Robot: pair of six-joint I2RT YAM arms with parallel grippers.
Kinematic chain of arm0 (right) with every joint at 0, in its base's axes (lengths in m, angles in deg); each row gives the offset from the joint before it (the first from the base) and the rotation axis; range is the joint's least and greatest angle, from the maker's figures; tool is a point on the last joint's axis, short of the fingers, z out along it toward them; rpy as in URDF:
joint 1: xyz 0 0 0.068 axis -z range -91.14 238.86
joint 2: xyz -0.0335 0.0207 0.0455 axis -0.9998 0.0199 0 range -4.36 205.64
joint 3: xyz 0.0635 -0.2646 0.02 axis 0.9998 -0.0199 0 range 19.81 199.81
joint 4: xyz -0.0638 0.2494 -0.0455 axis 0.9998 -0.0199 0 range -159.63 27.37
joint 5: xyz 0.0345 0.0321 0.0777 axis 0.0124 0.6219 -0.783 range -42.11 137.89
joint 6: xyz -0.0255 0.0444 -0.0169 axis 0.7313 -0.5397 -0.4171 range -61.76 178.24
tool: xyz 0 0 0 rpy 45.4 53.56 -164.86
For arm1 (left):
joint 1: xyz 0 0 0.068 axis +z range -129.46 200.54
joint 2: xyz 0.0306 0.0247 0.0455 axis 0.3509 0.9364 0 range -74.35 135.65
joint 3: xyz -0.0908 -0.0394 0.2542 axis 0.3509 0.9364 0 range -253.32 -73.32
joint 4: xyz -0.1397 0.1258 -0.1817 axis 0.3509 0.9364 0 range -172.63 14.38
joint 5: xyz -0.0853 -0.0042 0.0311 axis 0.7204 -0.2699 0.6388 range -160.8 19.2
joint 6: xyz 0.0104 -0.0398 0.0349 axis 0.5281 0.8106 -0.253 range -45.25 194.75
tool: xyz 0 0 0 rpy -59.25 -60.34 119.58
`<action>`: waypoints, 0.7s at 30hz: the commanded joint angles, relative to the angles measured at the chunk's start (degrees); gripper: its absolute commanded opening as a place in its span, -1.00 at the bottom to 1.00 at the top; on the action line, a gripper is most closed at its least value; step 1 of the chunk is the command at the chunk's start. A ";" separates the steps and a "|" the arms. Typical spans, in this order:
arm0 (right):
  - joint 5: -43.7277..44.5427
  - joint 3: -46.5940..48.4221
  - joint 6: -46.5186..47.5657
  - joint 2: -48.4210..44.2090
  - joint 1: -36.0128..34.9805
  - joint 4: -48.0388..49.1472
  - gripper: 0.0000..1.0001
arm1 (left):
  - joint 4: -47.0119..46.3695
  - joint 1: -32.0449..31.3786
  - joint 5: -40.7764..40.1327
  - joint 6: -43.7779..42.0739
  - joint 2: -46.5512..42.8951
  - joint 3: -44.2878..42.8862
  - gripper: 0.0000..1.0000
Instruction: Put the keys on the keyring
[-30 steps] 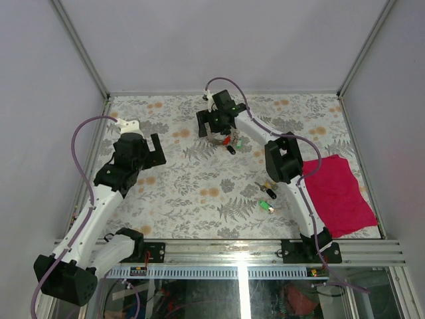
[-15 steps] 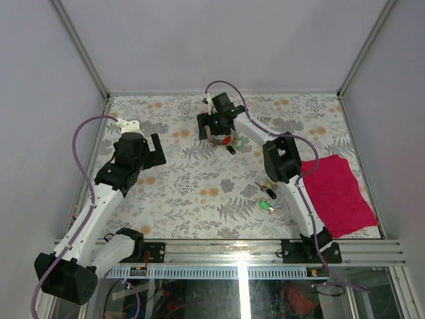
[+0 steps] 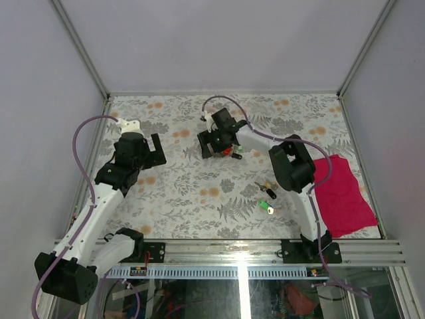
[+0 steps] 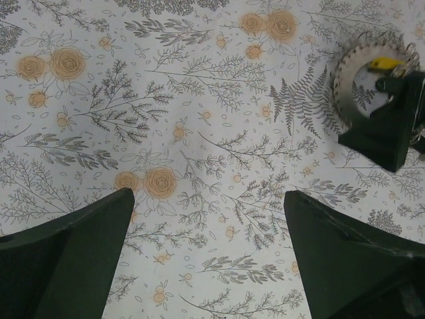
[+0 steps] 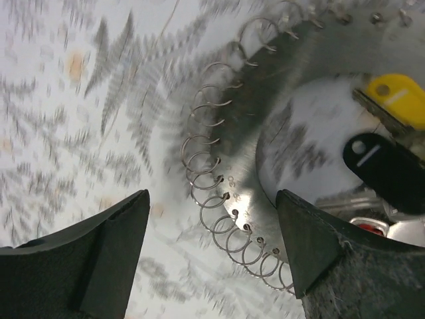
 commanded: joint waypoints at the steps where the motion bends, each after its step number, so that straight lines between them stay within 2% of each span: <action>1: -1.63 -10.74 0.12 -7.78 -2.66 -1.41 0.66 | -2.07 0.37 0.92 -0.55 -0.50 0.10 1.00; 7: -2.74 -24.62 -0.26 -18.03 -6.63 1.79 0.63 | -2.87 0.36 0.78 -0.28 -1.15 0.34 1.00; 13: -2.68 -38.96 -4.62 -29.01 -10.07 6.45 0.60 | -3.31 0.55 1.11 1.05 -1.92 0.51 0.99; 21: -3.06 -49.79 -10.23 -44.03 -12.81 12.07 0.61 | -3.88 0.79 1.20 4.21 -3.76 0.34 1.00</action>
